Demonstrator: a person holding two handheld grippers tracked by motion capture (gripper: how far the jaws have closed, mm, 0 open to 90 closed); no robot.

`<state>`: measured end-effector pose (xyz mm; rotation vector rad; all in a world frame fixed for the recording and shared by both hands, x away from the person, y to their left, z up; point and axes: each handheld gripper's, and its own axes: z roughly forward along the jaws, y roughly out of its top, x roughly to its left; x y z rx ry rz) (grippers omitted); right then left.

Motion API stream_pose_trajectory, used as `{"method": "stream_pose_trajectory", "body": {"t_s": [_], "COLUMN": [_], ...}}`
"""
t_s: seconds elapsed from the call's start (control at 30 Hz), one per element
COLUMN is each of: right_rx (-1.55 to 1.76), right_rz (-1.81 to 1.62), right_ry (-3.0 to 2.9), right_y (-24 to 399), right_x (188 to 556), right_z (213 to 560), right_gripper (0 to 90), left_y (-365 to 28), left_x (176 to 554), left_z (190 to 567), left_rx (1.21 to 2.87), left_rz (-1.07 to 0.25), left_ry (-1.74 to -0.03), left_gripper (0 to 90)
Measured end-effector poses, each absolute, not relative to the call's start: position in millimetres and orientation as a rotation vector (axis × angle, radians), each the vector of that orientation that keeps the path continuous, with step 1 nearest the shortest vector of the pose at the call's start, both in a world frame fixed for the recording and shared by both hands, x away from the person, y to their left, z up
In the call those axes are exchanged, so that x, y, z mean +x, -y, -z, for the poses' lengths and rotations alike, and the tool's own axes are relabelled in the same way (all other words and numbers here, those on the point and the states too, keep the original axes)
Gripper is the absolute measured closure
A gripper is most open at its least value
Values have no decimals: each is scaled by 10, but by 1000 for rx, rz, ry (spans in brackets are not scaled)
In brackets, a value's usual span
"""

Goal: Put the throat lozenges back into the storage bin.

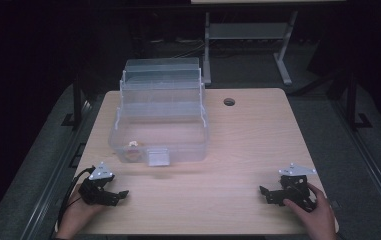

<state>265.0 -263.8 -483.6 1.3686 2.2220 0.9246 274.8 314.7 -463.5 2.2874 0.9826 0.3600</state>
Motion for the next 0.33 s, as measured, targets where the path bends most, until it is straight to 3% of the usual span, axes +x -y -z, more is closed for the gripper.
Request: {"method": "stream_pose_trajectory", "body": {"t_s": [0.33], "right_rx": [1369], "right_rz": [-925], "right_ry": [-2222], "right_y": [2638], "right_x": [2650], "right_z": [4836], "right_gripper": [0], "left_y": [-3177], "left_x": [2718], "left_z": [4690], "left_rx": [2241], "left_rz": [-378], "left_ry": [-946], "left_gripper": [124]}}
